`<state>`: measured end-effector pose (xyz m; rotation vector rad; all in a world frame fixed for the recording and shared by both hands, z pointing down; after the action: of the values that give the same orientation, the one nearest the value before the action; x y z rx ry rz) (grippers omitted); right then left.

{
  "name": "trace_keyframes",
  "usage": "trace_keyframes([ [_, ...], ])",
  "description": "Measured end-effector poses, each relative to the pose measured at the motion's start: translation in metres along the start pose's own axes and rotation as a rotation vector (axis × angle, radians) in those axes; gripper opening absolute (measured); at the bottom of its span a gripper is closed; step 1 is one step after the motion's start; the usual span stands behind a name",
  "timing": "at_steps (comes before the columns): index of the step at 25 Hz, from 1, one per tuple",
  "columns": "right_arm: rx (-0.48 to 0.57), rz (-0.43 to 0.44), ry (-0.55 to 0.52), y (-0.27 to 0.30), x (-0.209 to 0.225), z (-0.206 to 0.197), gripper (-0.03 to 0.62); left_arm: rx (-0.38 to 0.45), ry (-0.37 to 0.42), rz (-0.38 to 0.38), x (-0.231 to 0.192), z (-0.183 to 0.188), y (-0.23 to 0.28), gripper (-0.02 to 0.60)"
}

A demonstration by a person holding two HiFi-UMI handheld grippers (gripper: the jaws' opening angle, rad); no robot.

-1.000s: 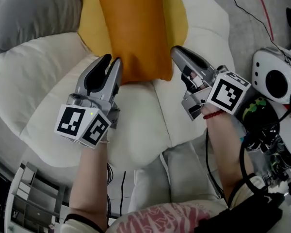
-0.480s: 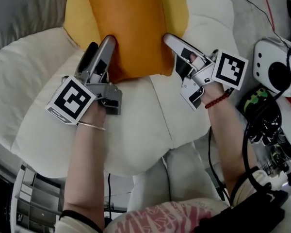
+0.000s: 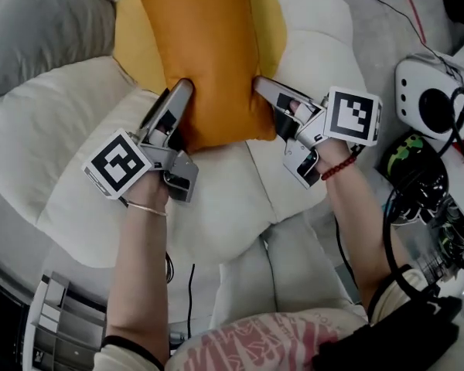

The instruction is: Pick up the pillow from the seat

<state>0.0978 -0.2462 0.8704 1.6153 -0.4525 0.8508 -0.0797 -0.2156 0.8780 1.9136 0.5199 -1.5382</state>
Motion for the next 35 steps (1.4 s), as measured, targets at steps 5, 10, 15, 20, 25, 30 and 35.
trace_keyframes([
  [5, -0.028, -0.08, -0.026, -0.033, -0.029, -0.012, 0.084, -0.014, 0.008, 0.025, 0.04, 0.002, -0.022, 0.256],
  [10, 0.053, -0.043, -0.088, -0.089, -0.102, 0.002, 0.083, 0.036, 0.08, -0.017, 0.128, 0.023, -0.038, 0.256],
  [15, 0.117, -0.024, -0.121, -0.146, -0.16, 0.012, 0.083, 0.047, 0.164, -0.031, 0.213, 0.036, -0.048, 0.256],
  [20, 0.193, 0.033, -0.163, -0.211, -0.225, 0.023, 0.078, 0.042, 0.382, -0.075, 0.317, 0.059, -0.057, 0.256],
  [25, 0.268, 0.083, -0.24, -0.275, -0.287, 0.029, 0.077, 0.063, 0.493, -0.151, 0.411, 0.066, -0.073, 0.256],
  [30, 0.328, 0.139, -0.332, -0.332, -0.341, 0.019, 0.071, 0.095, 0.628, -0.216, 0.494, 0.062, -0.102, 0.256],
  [35, 0.425, 0.235, -0.447, -0.386, -0.397, 0.024, 0.069, 0.159, 0.779, -0.319, 0.572, 0.065, -0.122, 0.257],
])
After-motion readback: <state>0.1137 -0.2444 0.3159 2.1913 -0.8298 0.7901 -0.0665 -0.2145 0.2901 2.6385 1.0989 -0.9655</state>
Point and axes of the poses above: the fingertips, and each gripper's own axes: y forward along the fingers, x to its right, z out of its top, the point moved 4 cm from there along -y, backward along the fingers, and after that the axes turned 15 degrees about -z, right-handed, at the moved point
